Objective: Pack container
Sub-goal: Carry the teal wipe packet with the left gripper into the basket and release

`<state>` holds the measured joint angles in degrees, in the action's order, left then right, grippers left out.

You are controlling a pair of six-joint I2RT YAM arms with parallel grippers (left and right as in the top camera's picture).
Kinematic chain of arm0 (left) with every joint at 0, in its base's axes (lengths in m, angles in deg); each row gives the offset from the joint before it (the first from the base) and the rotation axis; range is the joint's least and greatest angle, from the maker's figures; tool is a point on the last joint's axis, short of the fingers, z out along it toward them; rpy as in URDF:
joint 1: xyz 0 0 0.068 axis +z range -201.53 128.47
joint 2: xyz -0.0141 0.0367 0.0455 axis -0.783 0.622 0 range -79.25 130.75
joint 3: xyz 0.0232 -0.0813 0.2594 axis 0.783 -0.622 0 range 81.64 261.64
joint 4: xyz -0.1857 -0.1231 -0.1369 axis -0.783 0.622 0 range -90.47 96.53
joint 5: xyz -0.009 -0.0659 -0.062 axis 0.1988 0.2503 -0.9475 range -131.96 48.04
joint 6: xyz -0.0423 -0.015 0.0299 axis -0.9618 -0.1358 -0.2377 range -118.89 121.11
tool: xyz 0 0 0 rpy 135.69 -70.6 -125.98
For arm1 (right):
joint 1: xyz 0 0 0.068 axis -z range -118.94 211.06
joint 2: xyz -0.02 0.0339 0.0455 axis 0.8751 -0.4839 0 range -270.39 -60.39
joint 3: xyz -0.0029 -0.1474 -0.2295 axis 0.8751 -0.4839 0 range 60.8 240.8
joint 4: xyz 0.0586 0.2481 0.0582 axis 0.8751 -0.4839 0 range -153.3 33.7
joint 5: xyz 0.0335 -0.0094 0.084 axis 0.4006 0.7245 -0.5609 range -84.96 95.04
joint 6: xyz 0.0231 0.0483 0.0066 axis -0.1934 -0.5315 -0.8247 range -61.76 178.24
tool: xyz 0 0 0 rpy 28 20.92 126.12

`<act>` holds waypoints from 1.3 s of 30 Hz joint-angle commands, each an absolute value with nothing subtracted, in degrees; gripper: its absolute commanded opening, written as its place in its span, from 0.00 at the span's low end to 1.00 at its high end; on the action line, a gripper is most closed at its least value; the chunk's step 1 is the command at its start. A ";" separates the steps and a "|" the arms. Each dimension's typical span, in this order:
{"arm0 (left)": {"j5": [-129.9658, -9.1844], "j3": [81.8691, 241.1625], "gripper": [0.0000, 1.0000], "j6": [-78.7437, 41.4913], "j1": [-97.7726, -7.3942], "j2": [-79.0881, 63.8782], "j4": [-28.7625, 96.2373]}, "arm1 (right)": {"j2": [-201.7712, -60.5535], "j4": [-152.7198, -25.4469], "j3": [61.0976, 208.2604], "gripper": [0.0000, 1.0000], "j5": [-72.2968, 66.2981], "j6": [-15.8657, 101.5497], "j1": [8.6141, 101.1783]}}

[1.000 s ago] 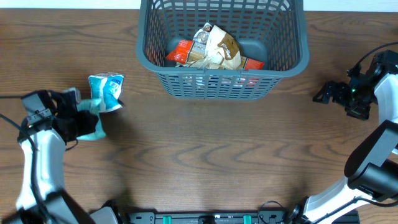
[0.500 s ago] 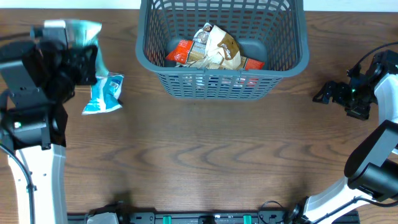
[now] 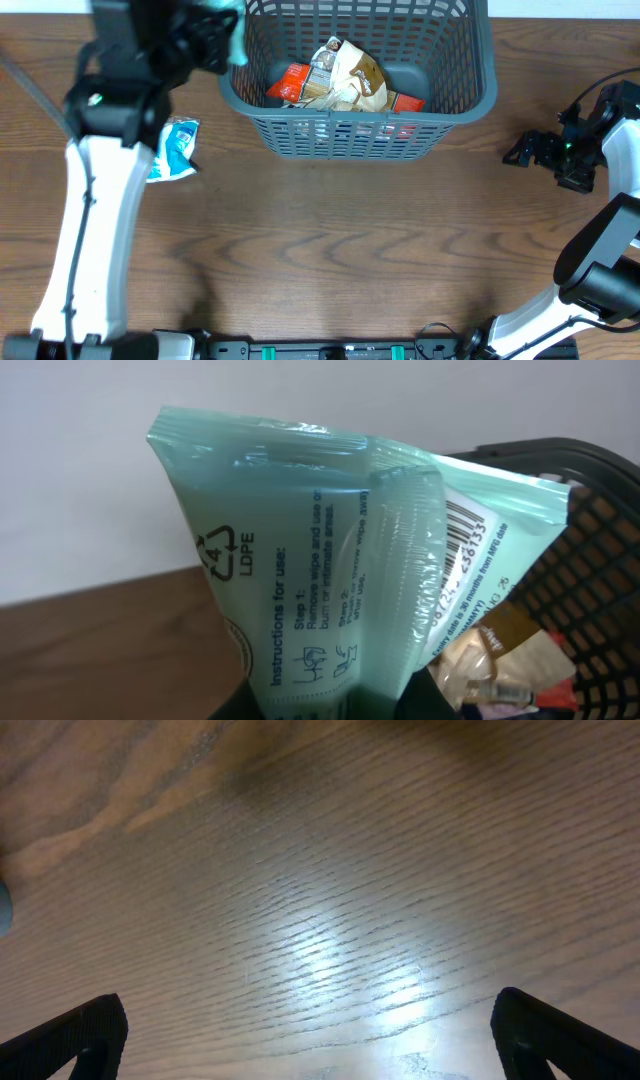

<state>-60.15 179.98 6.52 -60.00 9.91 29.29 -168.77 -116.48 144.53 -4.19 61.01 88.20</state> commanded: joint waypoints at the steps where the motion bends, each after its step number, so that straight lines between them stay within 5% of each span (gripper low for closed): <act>1: -57.58 185.23 0.06 10.74 -63.85 13.08 28.85 | -168.90 -116.48 144.35 0.99 -4.63 61.75 87.23; 17: -54.69 187.39 0.06 43.87 -74.10 27.68 30.40 | -167.76 -116.72 144.37 0.99 -4.63 61.77 87.23; 24: -54.28 187.39 0.06 45.64 -74.01 32.01 30.86 | -167.00 -116.77 144.37 0.99 -4.63 62.21 87.23; 25: -54.23 187.39 0.09 45.64 -74.01 32.08 30.97 | -166.97 -116.79 144.37 0.99 -4.63 62.21 87.23; 30: -53.03 187.39 0.74 44.55 -74.08 31.77 31.65 | -166.97 -116.98 144.37 0.99 -4.61 62.21 87.23; 34: -53.03 187.39 0.83 42.13 -74.12 31.25 33.53 | -166.97 -117.20 144.37 0.99 -4.63 62.21 87.23; 36: -53.03 187.39 0.99 42.15 -74.12 30.74 34.21 | -166.97 -117.22 144.37 0.99 -4.63 62.21 87.23; 39: -53.03 187.42 0.99 42.19 -74.12 29.67 34.03 | -166.97 -117.40 144.37 0.99 -4.63 62.21 87.23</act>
<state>-53.51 186.19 42.91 -74.15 32.58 34.05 -168.66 -117.16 144.53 -4.17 61.49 88.20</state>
